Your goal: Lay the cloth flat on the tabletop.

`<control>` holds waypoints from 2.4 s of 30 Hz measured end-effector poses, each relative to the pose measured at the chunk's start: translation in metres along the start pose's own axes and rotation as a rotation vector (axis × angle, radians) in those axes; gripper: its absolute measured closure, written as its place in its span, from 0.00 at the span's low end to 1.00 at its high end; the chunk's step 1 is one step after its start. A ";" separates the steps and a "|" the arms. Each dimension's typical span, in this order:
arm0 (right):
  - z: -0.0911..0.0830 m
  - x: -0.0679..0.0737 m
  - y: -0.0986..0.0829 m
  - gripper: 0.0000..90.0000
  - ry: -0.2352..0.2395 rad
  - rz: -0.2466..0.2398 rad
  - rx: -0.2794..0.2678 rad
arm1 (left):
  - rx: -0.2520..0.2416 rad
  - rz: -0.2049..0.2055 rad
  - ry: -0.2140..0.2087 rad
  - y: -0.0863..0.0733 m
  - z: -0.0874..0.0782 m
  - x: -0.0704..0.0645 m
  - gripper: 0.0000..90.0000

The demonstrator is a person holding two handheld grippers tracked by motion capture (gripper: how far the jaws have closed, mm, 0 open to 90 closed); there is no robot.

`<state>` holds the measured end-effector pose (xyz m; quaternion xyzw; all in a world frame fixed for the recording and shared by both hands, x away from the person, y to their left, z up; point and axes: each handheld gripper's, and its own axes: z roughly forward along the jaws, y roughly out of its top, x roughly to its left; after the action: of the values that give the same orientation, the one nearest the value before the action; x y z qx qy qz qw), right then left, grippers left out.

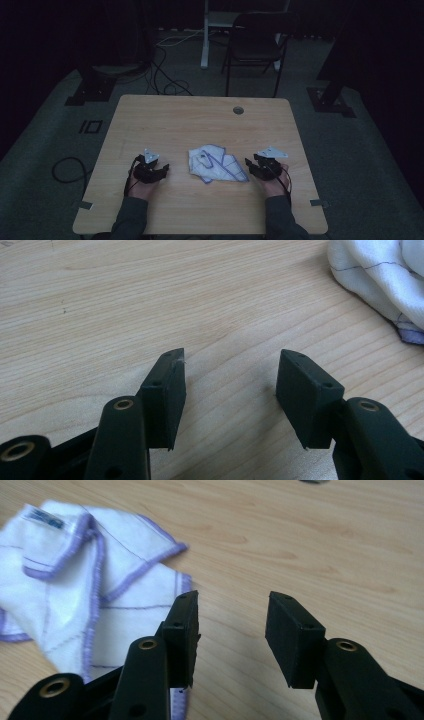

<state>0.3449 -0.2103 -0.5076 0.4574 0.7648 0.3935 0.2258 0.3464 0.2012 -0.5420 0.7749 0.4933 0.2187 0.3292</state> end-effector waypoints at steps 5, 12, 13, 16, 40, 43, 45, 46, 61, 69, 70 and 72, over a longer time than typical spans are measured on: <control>-0.003 0.004 0.006 0.64 0.016 -0.005 -0.015 | -0.001 -0.002 0.002 0.000 0.000 -0.001 0.55; -0.005 0.012 0.018 0.64 0.043 -0.043 -0.023 | 0.003 -0.004 0.003 0.000 -0.001 -0.001 0.58; -0.005 0.013 0.019 0.64 0.044 -0.048 -0.025 | 0.003 -0.005 0.004 0.000 -0.001 -0.001 0.58; -0.005 0.015 0.022 0.64 0.049 -0.051 -0.026 | 0.004 -0.004 0.004 0.000 -0.001 -0.001 0.58; 0.006 0.041 0.042 0.63 0.109 -0.108 -0.040 | 0.000 0.006 -0.008 0.001 0.000 -0.001 0.58; 0.009 0.043 0.043 0.63 0.117 -0.117 -0.039 | 0.000 0.008 -0.009 0.001 0.000 -0.002 0.57; 0.010 0.044 0.043 0.64 0.121 -0.115 -0.038 | 0.000 0.009 -0.010 0.001 0.000 -0.002 0.57; 0.010 0.045 0.043 0.64 0.122 -0.116 -0.037 | 0.000 0.009 -0.010 0.001 0.000 -0.002 0.57; 0.020 0.059 0.050 0.67 0.165 -0.145 -0.041 | 0.003 0.022 -0.024 0.001 -0.001 -0.005 0.62; 0.028 0.068 0.052 0.70 0.194 -0.176 -0.029 | 0.003 0.025 -0.027 0.001 -0.001 -0.005 0.64; 0.029 0.070 0.051 0.71 0.197 -0.179 -0.025 | 0.003 0.025 -0.027 0.001 -0.001 -0.005 0.64; 0.031 0.072 0.051 0.72 0.202 -0.184 -0.019 | 0.003 0.025 -0.027 0.001 -0.001 -0.005 0.64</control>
<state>0.3584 -0.1215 -0.4837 0.3413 0.8186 0.4223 0.1871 0.3443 0.1962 -0.5407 0.7844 0.4795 0.2113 0.3318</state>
